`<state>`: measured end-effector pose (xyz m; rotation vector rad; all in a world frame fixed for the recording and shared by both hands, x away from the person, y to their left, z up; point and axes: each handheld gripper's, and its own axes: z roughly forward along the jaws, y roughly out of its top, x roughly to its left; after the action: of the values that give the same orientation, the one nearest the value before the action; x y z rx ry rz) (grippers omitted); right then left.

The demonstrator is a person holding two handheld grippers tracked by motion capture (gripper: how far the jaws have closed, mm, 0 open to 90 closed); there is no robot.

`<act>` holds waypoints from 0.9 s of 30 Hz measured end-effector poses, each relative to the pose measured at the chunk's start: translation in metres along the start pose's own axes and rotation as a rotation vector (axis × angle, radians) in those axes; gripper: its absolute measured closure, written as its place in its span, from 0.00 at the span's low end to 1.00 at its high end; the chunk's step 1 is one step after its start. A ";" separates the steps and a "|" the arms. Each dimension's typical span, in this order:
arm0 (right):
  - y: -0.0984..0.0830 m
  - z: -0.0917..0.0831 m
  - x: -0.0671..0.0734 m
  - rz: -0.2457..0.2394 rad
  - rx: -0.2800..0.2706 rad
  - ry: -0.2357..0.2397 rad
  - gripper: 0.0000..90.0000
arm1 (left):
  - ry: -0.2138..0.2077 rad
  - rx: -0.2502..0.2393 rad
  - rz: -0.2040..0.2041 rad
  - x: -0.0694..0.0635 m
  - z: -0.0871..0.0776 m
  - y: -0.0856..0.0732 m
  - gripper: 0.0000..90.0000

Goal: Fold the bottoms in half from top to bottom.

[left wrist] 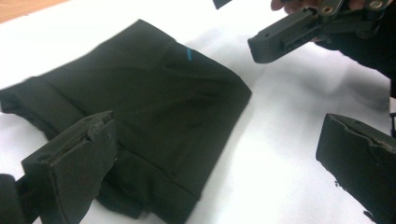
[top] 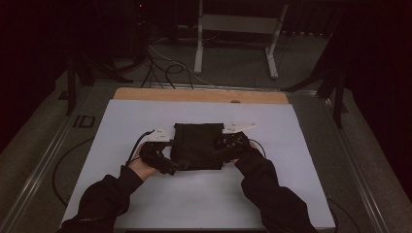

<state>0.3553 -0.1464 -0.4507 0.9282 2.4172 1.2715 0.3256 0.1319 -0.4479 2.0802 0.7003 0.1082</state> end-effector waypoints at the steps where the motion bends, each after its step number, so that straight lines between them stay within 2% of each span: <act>1: 0.000 0.000 0.000 0.000 0.000 0.000 0.11 | 0.000 0.000 0.000 0.000 0.000 0.000 0.00; 3: -0.009 -0.002 0.007 -0.009 -0.003 0.029 0.11 | -0.004 0.004 0.008 -0.004 0.002 -0.004 0.00; 6: -0.014 -0.002 0.012 -0.014 -0.005 0.043 0.11 | -0.007 0.011 0.012 -0.008 0.005 -0.010 0.00; 7: -0.019 -0.003 0.016 -0.032 0.008 0.043 0.11 | -0.006 0.010 0.015 -0.010 0.005 -0.011 0.00; 12: -0.028 -0.006 0.023 -0.038 0.007 0.058 0.11 | -0.006 0.003 0.039 -0.019 0.004 -0.020 0.00; 15: -0.036 -0.009 0.031 -0.051 0.007 0.076 0.11 | -0.018 0.009 0.043 -0.025 0.003 -0.027 0.00; 21: -0.044 -0.018 0.033 -0.090 -0.007 0.092 0.11 | -0.039 -0.001 0.032 -0.026 -0.001 -0.037 0.00; 27: -0.051 -0.027 0.031 -0.084 -0.013 0.095 0.11 | -0.033 0.002 0.030 -0.027 -0.008 -0.047 0.00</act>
<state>0.2973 -0.1651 -0.4746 0.7706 2.4880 1.3287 0.2801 0.1438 -0.4756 2.0899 0.6496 0.0906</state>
